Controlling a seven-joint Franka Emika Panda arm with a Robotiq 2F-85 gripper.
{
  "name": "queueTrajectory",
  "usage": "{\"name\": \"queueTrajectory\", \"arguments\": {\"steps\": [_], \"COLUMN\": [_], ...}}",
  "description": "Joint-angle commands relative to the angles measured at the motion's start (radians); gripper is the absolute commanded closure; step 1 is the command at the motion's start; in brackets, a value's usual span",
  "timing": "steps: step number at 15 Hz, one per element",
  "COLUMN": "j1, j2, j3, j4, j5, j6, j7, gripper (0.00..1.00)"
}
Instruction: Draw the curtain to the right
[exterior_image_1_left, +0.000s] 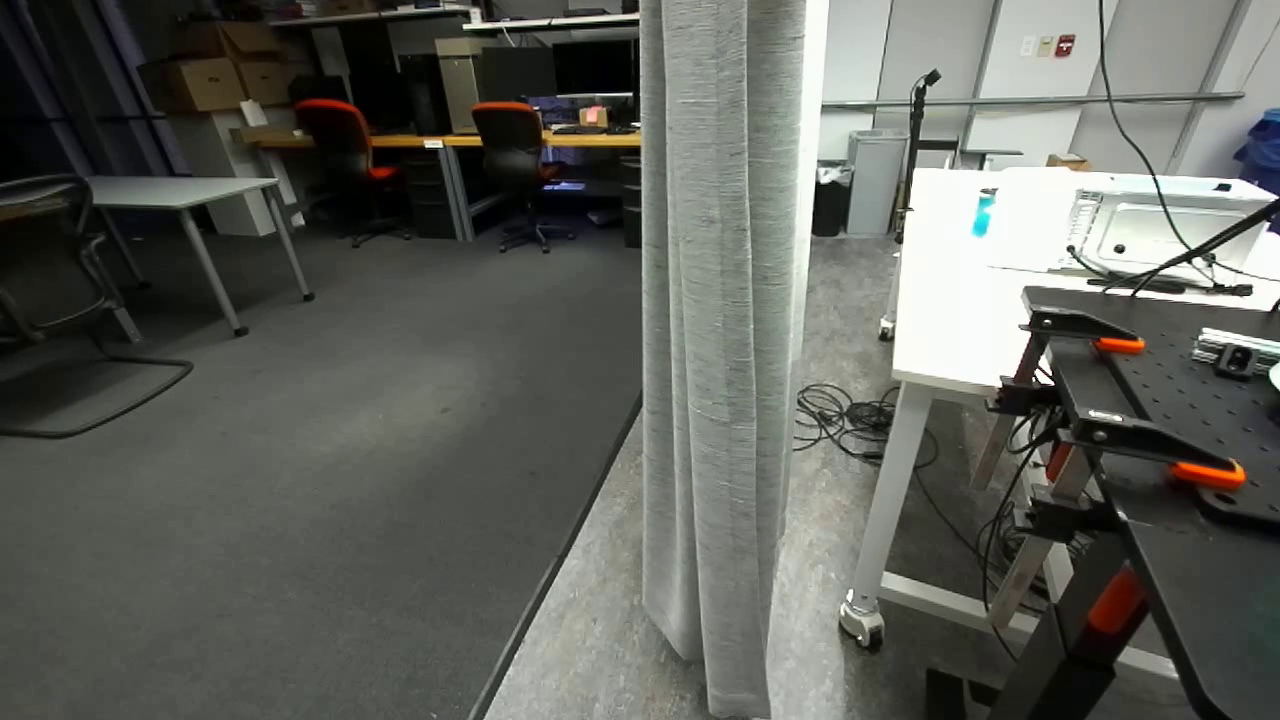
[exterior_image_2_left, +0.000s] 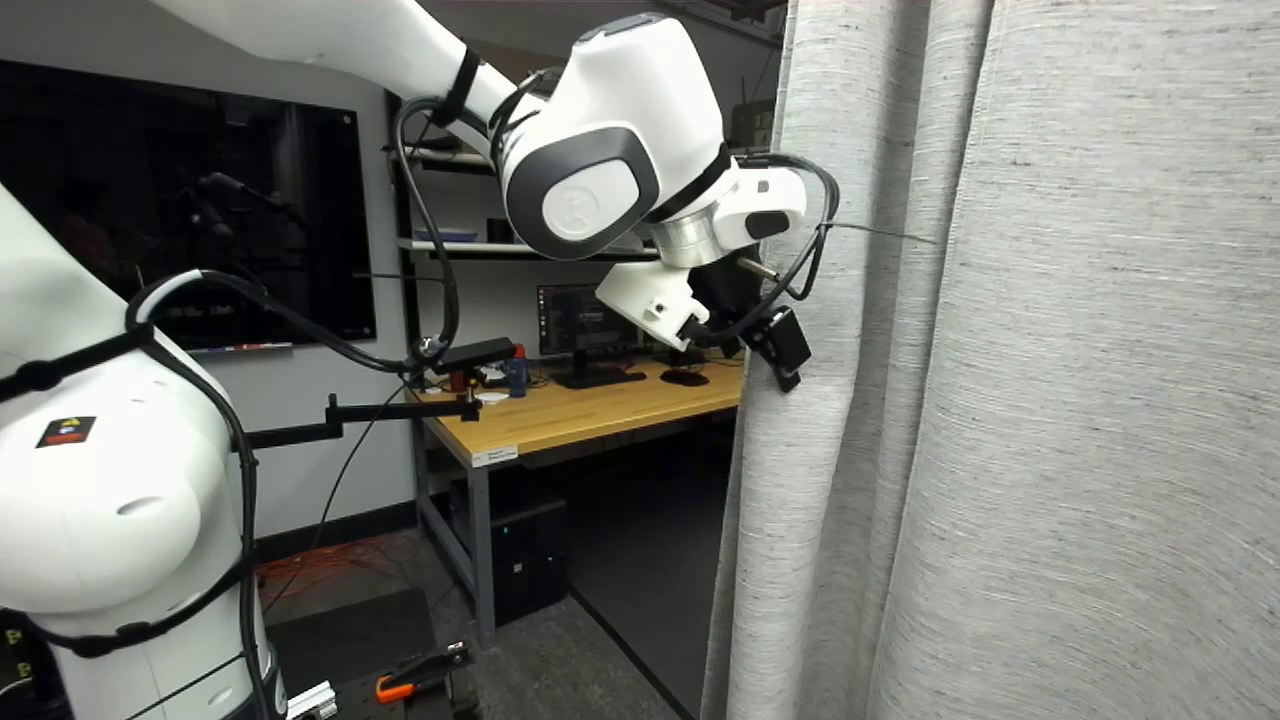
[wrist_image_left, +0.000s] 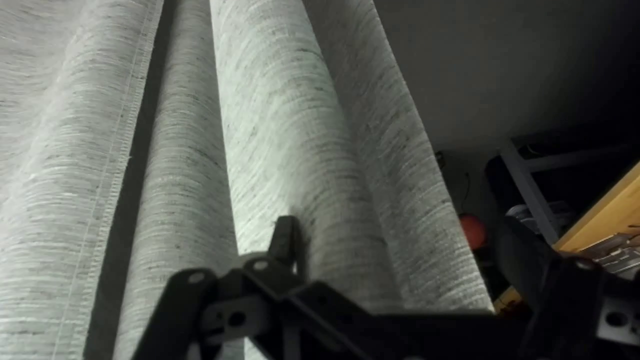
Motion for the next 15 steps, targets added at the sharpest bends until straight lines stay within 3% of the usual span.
{"name": "queueTrajectory", "arguments": {"steps": [1,15], "j1": [-0.021,-0.044], "j2": [-0.089,-0.287], "j3": [0.052,0.118], "j4": [-0.041,-0.001], "j5": [-0.064,-0.212], "j6": [0.041,0.245], "j7": [0.036,0.091], "gripper": [0.0,0.0]}}
